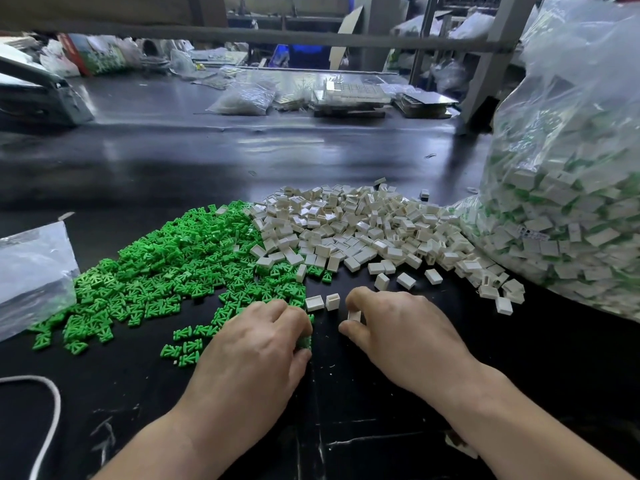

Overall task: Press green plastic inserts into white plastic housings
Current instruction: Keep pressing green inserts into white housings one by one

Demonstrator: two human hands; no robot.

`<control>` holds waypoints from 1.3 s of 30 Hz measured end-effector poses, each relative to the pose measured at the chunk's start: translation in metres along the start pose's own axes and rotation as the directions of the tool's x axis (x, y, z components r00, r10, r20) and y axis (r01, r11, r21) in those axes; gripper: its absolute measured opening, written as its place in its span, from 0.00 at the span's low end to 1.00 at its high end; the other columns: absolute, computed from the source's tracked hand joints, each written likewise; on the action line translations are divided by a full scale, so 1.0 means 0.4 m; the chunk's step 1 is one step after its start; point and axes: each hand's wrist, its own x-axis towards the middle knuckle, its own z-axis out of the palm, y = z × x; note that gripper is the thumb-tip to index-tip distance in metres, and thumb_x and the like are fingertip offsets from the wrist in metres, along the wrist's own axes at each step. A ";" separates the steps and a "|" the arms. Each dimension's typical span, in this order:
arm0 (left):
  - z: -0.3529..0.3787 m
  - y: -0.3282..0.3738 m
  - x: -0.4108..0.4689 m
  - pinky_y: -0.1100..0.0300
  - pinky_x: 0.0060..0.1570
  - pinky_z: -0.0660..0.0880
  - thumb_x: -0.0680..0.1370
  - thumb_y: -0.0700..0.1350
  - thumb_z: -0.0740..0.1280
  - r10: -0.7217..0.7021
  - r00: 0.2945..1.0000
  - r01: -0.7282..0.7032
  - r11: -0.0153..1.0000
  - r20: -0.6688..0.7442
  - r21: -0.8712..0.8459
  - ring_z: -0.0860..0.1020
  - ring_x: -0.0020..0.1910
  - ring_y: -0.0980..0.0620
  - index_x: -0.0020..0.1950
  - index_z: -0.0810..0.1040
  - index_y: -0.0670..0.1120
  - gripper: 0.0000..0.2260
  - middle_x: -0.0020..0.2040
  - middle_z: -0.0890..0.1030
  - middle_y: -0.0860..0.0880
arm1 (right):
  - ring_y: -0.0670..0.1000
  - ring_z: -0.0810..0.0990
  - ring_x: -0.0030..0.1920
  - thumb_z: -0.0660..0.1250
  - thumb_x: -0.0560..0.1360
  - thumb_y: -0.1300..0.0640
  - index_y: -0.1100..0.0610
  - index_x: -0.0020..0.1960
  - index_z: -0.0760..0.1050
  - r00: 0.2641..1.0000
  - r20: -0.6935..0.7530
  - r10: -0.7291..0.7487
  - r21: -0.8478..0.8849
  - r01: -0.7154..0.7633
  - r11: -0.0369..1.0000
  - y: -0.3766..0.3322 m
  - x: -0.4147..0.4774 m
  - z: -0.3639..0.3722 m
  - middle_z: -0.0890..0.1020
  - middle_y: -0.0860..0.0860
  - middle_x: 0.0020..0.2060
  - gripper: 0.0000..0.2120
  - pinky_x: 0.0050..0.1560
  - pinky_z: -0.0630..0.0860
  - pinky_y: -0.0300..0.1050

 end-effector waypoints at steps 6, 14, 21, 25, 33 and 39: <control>0.001 -0.004 0.002 0.63 0.38 0.69 0.69 0.44 0.76 0.015 0.999 -0.013 0.998 0.028 -0.059 0.73 0.39 0.56 0.43 0.74 0.53 0.12 0.38 0.75 0.59 | 0.57 0.81 0.52 0.57 0.82 0.43 0.47 0.62 0.70 1.000 0.001 -0.023 -0.085 0.023 0.996 -0.005 0.007 0.005 0.82 0.48 0.49 0.13 0.42 0.72 0.48; -0.004 -0.005 -0.010 0.72 0.41 0.68 0.74 0.47 0.72 -0.009 1.000 0.010 0.980 0.007 -0.197 0.75 0.43 0.62 0.49 0.80 0.57 0.06 0.42 0.76 0.61 | 0.48 0.80 0.48 0.61 0.81 0.44 0.49 0.56 0.72 0.999 -0.016 -0.033 0.119 0.035 0.992 0.009 -0.015 -0.008 0.81 0.43 0.44 0.10 0.49 0.76 0.47; -0.017 0.004 -0.011 0.74 0.45 0.69 0.73 0.48 0.71 -0.180 0.981 0.125 0.878 -0.076 -0.462 0.78 0.48 0.64 0.46 0.81 0.59 0.05 0.46 0.79 0.65 | 0.48 0.72 0.26 0.66 0.78 0.59 0.49 0.50 0.84 0.928 0.365 0.070 0.913 -0.372 0.170 -0.009 -0.023 -0.044 0.80 0.52 0.35 0.09 0.20 0.64 0.38; -0.030 0.015 -0.011 0.71 0.37 0.73 0.71 0.50 0.73 -0.289 0.957 0.197 0.662 -0.004 -0.723 0.80 0.39 0.58 0.45 0.83 0.58 0.04 0.40 0.83 0.57 | 0.48 0.70 0.26 0.64 0.76 0.62 0.57 0.52 0.84 0.891 0.447 -0.075 0.868 -0.453 -0.203 -0.013 -0.020 -0.055 0.77 0.55 0.36 0.11 0.19 0.64 0.37; -0.027 0.005 -0.005 0.62 0.30 0.74 0.67 0.46 0.78 -0.343 0.916 0.251 0.078 0.211 -0.965 0.80 0.35 0.49 0.45 0.84 0.48 0.09 0.42 0.84 0.41 | 0.48 0.72 0.25 0.65 0.72 0.62 0.57 0.54 0.82 0.869 0.421 -0.260 0.803 -0.490 -0.338 -0.021 -0.031 -0.060 0.77 0.56 0.37 0.13 0.18 0.66 0.36; -0.017 0.018 -0.008 0.63 0.30 0.73 0.70 0.47 0.72 -0.328 0.927 0.212 0.062 0.181 -0.975 0.79 0.34 0.50 0.46 0.84 0.47 0.07 0.40 0.83 0.43 | 0.46 0.70 0.24 0.66 0.73 0.63 0.56 0.53 0.83 0.881 0.401 -0.250 0.833 -0.464 -0.301 -0.034 -0.037 -0.060 0.75 0.55 0.34 0.11 0.18 0.63 0.35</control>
